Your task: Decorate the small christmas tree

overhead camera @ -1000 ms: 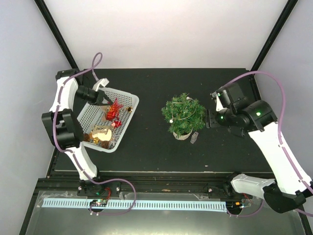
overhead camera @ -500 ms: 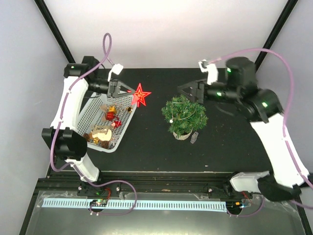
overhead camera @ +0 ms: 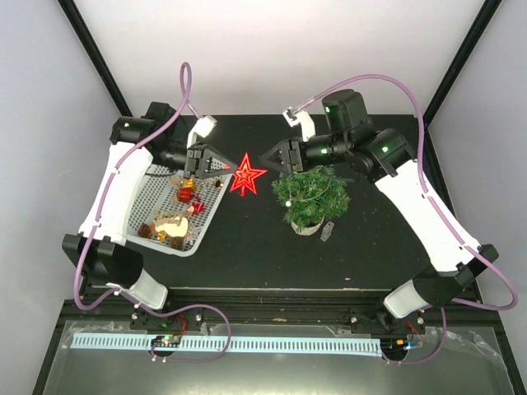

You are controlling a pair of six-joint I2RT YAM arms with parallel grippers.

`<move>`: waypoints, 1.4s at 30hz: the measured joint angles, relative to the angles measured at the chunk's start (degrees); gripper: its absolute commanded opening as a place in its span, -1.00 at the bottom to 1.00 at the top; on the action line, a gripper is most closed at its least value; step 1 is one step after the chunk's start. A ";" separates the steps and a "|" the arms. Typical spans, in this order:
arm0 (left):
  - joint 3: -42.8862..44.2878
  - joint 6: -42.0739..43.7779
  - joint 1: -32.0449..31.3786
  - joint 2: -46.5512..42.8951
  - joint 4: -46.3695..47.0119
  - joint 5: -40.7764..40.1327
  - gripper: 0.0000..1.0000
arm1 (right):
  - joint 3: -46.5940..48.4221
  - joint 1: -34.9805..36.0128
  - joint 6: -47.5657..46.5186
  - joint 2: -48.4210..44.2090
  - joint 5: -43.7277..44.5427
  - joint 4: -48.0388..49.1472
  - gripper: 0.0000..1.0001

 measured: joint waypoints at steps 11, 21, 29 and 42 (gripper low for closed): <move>-0.59 0.13 -1.33 -0.11 -0.02 0.02 -0.97 | 0.09 2.32 -0.02 0.48 -4.50 1.70 0.13; -0.59 0.13 -2.10 -0.26 -0.02 0.02 -0.97 | -0.11 5.05 0.07 3.10 -6.25 1.79 -0.39; -0.61 0.13 -2.54 -0.17 0.00 -1.09 -0.69 | 0.44 6.49 -0.59 4.20 -5.66 0.50 -0.98; -1.11 -4.50 -2.84 -0.17 3.52 -4.92 0.27 | -1.46 6.71 -0.79 -3.13 11.82 -1.22 -0.98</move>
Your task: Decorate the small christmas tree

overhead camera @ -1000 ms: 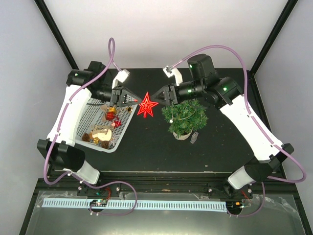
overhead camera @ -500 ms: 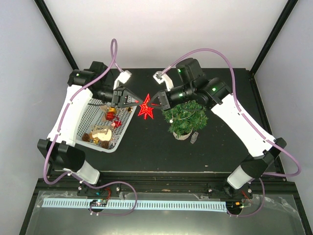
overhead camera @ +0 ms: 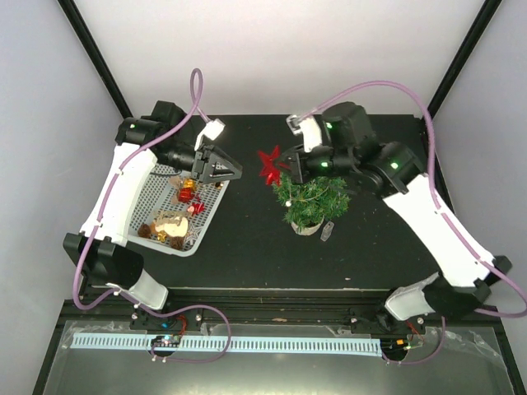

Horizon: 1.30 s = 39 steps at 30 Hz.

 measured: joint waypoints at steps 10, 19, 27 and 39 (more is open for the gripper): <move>-2.12 -6.71 0.22 0.00 6.93 -8.92 0.27 | -6.62 -0.04 0.96 -15.28 28.87 0.50 -0.98; -2.95 -7.85 0.24 -0.13 8.61 -11.96 0.27 | -12.17 -0.04 1.68 -15.43 41.18 0.68 -0.98; -3.39 -7.87 0.24 -1.07 8.85 -12.48 0.28 | -13.97 -0.04 1.70 -15.63 43.21 1.86 -0.98; -3.61 -7.87 0.24 -1.18 9.11 -12.50 0.27 | -13.81 -0.07 2.32 -14.40 40.68 2.29 -0.98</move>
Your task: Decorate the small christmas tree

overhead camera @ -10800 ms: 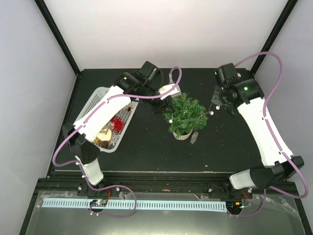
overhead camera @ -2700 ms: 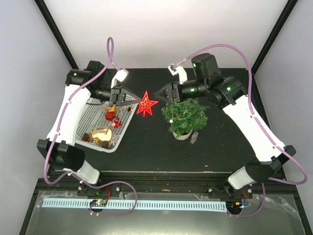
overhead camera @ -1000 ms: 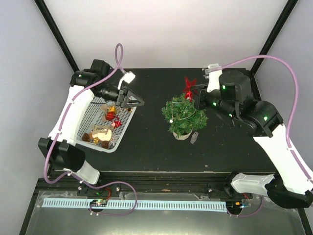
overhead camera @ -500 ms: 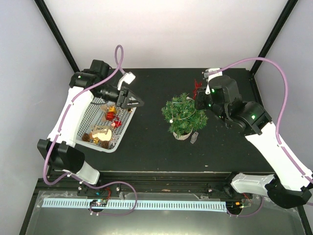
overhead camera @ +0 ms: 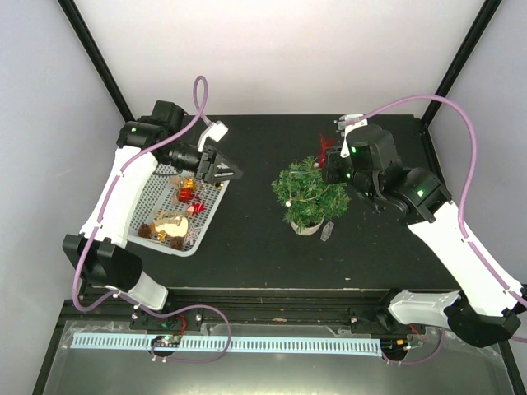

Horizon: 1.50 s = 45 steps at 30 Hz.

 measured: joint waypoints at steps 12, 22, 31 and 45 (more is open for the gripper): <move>0.00 0.00 0.20 0.00 0.09 0.00 0.27 | -0.46 0.02 0.68 0.70 -2.49 0.17 -0.98; 0.00 0.00 0.22 0.00 0.09 0.00 0.27 | -2.14 0.02 1.11 0.61 -2.47 0.39 -0.98; 0.00 0.00 0.28 0.00 0.09 0.02 0.27 | -1.62 0.00 1.49 0.63 -1.57 0.22 -0.98; -0.33 -0.02 0.31 0.00 0.13 0.04 0.27 | -0.17 0.00 1.46 1.05 -1.05 -0.04 -0.98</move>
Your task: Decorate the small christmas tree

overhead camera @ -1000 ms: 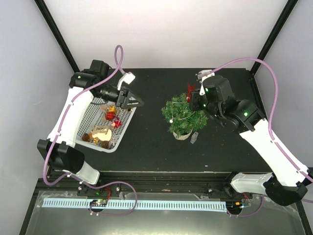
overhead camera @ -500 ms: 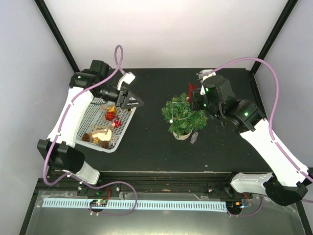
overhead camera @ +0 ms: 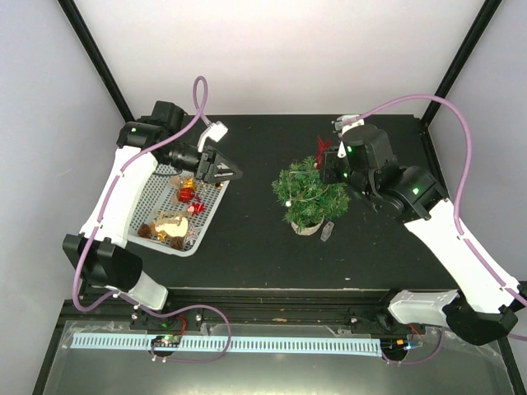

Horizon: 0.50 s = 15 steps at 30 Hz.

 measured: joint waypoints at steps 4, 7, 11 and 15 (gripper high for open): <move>0.00 0.00 0.02 0.00 0.00 0.02 0.27 | -0.44 0.02 0.02 0.00 0.02 0.02 -0.98; 0.00 0.00 0.02 0.00 0.00 0.04 0.27 | -0.98 0.00 0.02 0.00 0.00 0.00 -0.98; 0.00 0.00 0.02 0.00 0.00 0.07 0.27 | -1.29 0.02 0.02 -0.02 -0.04 0.02 -0.98; 0.00 0.00 0.02 0.00 0.00 0.09 0.27 | -2.40 0.02 0.04 -0.02 -0.39 0.15 -0.98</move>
